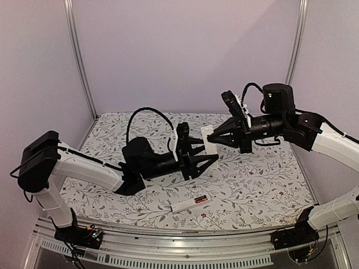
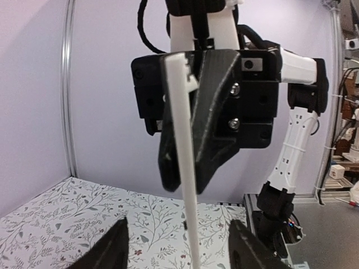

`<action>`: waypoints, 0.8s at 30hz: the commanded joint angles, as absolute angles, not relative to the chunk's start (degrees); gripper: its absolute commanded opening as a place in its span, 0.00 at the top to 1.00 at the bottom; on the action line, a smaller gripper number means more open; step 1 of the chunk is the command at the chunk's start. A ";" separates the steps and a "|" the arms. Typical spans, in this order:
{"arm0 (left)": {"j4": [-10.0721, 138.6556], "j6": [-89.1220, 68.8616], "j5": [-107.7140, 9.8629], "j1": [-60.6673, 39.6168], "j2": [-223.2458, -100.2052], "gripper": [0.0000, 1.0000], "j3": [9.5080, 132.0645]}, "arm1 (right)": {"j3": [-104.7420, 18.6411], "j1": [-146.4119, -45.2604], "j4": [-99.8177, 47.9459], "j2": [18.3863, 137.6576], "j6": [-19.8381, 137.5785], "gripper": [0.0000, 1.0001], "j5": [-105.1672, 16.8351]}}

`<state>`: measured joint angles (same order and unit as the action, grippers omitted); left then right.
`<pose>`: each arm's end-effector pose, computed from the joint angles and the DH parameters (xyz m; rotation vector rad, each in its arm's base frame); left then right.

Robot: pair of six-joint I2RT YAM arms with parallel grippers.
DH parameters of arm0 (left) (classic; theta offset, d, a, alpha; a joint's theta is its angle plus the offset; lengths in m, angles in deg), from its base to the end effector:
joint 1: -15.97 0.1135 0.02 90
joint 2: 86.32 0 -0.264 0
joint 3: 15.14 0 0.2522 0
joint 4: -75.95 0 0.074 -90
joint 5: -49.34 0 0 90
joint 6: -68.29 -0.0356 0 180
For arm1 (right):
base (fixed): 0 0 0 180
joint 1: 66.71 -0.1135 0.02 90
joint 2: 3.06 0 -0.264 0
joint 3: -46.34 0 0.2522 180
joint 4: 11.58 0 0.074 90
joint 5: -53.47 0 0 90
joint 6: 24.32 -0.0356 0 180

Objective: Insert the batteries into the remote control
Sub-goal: Pass from the left arm to the right, then pass from the right arm to the left

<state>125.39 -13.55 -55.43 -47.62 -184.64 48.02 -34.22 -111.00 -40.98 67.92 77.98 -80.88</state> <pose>0.1562 -0.3349 0.2562 0.8687 1.1452 -1.2178 0.1803 0.2107 0.3713 -1.3749 1.4102 1.1084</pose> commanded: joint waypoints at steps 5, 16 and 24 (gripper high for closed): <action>117.56 -23.06 -20.12 -54.77 -181.97 0.02 50.25 | -32.05 -111.53 -34.35 66.39 54.87 1.00 -51.88; 105.50 -26.70 2.60 -59.51 -189.88 0.14 62.97 | -27.07 -116.63 -27.98 61.83 45.07 1.00 -30.84; 99.45 -19.85 -3.84 -58.70 -190.72 0.31 65.37 | -26.79 -117.50 -27.88 61.87 44.59 1.00 -31.42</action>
